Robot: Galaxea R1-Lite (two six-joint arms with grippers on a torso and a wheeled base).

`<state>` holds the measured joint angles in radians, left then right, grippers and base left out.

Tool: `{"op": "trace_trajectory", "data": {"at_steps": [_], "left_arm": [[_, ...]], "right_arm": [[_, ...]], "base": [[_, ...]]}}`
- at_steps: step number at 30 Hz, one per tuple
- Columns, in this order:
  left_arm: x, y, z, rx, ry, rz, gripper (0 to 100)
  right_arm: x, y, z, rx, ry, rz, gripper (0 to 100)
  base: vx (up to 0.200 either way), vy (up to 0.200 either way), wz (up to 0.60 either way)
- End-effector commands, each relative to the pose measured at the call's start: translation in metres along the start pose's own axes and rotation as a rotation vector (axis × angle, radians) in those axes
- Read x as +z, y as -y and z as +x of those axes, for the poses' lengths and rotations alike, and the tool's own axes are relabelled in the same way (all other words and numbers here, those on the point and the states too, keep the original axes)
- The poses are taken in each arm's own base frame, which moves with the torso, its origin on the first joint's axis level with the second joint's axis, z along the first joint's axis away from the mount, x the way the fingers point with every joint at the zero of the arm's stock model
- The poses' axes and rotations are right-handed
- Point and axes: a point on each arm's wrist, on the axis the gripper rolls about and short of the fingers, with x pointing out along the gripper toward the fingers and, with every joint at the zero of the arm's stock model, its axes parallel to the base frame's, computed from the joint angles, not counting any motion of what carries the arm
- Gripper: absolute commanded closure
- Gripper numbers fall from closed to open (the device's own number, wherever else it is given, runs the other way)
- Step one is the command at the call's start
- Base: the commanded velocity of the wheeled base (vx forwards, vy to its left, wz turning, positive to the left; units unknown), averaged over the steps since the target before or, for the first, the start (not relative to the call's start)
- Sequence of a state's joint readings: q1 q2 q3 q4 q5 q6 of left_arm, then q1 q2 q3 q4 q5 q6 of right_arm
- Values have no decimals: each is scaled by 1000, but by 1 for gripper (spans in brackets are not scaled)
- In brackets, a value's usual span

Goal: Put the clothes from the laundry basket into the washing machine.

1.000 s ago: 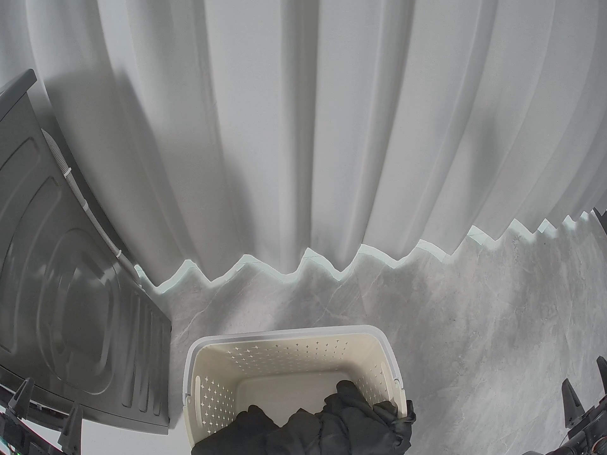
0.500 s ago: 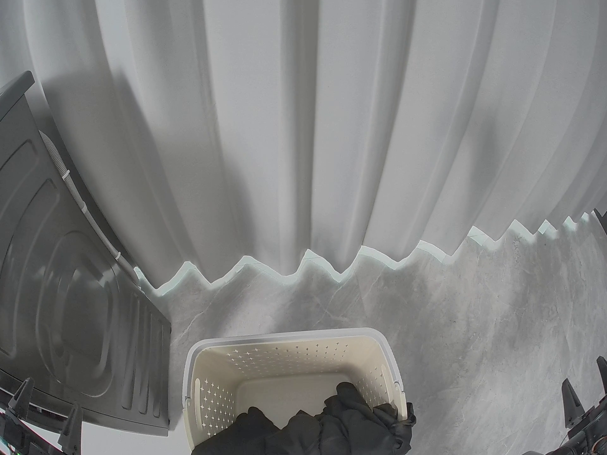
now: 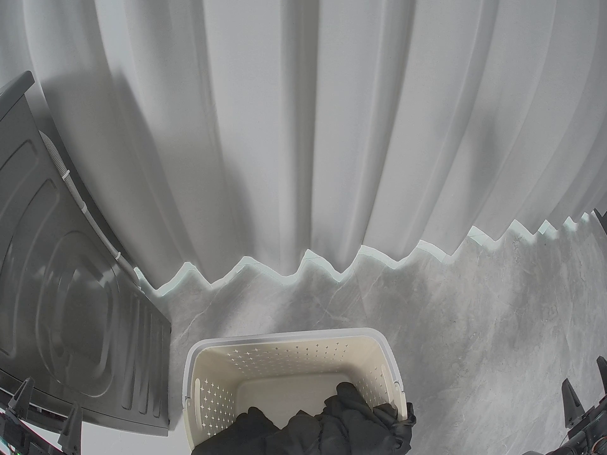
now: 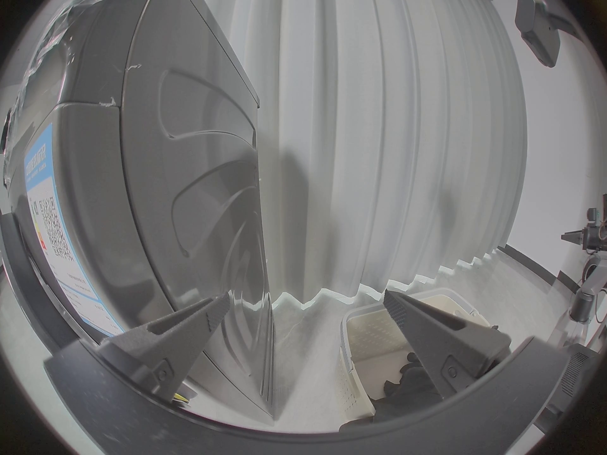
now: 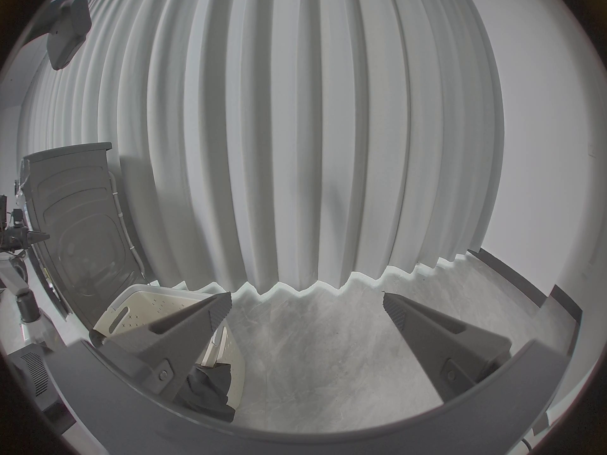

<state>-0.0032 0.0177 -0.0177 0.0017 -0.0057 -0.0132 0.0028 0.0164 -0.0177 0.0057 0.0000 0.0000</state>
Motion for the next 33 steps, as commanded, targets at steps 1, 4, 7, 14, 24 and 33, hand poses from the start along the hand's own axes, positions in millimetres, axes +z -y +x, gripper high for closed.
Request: {"op": "trace_trajectory", "data": {"at_steps": [1, 4, 7, 14, 24, 33], "left_arm": [[-5, 0, 0, 0, 0, -1, 0], [-5, 0, 0, 0, 0, -1, 0], [-5, 0, 0, 0, 2, -1, 0], [-5, 0, 0, 0, 2, -1, 0], [-5, 0, 0, 0, 2, -1, 0], [-5, 0, 0, 0, 0, -1, 0]], "right_arm": [[-4, 0, 0, 0, 1, 0, 0], [-4, 0, 0, 0, 1, 0, 0], [-4, 0, 0, 0, 1, 0, 0], [-4, 0, 0, 0, 1, 0, 0], [-4, 0, 0, 0, 1, 0, 0], [-4, 0, 0, 0, 1, 0, 0]], "base": [[0, 0, 0], [-133, 0, 0], [-200, 0, 0], [-200, 0, 0], [-200, 0, 0], [-200, 0, 0]]}}
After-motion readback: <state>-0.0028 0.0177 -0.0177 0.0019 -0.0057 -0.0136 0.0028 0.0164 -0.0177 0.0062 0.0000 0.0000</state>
